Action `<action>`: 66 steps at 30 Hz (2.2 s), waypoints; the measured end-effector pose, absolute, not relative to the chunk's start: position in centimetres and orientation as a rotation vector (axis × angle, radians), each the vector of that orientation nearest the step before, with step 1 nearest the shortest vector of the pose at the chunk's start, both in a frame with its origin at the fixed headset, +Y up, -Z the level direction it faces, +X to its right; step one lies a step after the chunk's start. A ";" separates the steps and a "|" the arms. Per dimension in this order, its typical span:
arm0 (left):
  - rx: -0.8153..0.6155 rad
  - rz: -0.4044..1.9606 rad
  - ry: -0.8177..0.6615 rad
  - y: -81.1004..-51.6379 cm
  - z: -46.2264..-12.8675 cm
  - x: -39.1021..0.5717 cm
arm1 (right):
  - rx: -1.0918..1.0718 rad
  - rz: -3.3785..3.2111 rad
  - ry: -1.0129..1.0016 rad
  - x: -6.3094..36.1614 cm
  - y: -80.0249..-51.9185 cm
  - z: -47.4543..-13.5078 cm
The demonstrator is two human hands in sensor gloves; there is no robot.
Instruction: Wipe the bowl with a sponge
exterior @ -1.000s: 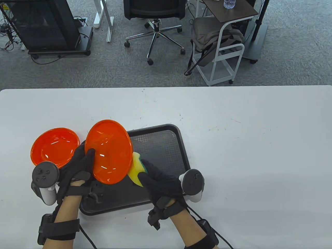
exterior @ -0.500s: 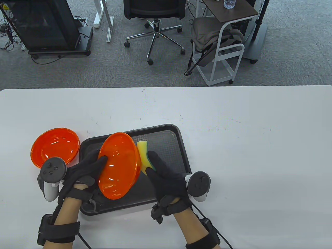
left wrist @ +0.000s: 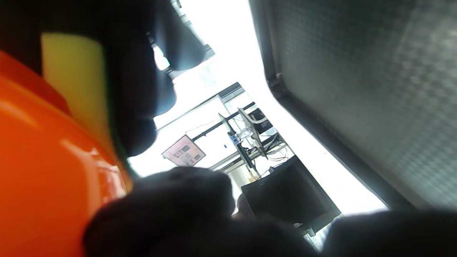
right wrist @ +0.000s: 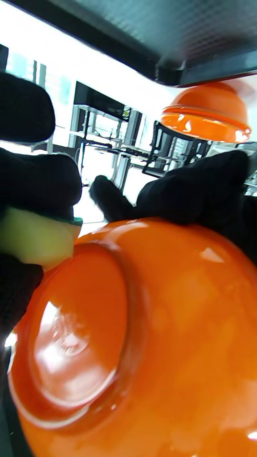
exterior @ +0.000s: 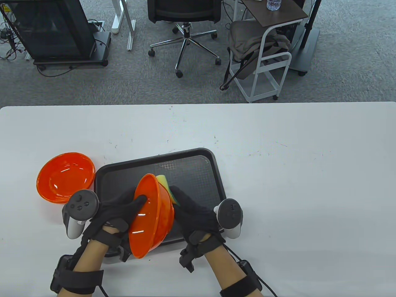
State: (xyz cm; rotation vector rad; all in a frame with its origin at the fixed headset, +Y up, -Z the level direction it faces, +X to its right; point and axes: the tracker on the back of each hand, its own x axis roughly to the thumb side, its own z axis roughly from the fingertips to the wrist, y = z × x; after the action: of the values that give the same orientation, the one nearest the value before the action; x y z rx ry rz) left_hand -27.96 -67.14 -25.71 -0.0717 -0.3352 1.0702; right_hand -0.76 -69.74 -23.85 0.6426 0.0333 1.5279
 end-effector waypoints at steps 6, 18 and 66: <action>0.052 1.120 -0.315 -66.6 -25.6 -28.4 | 0.688 1.566 0.105 -2.1 -69.8 -23.5; 0.217 1.197 -0.184 -66.3 -25.7 -30.7 | 0.732 1.544 0.169 -3.0 -69.6 -23.1; 0.103 1.228 -0.201 -66.3 -25.6 -30.5 | 0.764 1.630 -0.034 -1.5 -68.1 -22.9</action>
State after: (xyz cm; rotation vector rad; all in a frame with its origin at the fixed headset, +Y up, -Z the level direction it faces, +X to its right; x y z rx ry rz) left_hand -30.50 -66.35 -25.59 0.1032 -0.2008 1.2279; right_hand -1.48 -68.09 -22.87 0.7642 -0.0342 1.6296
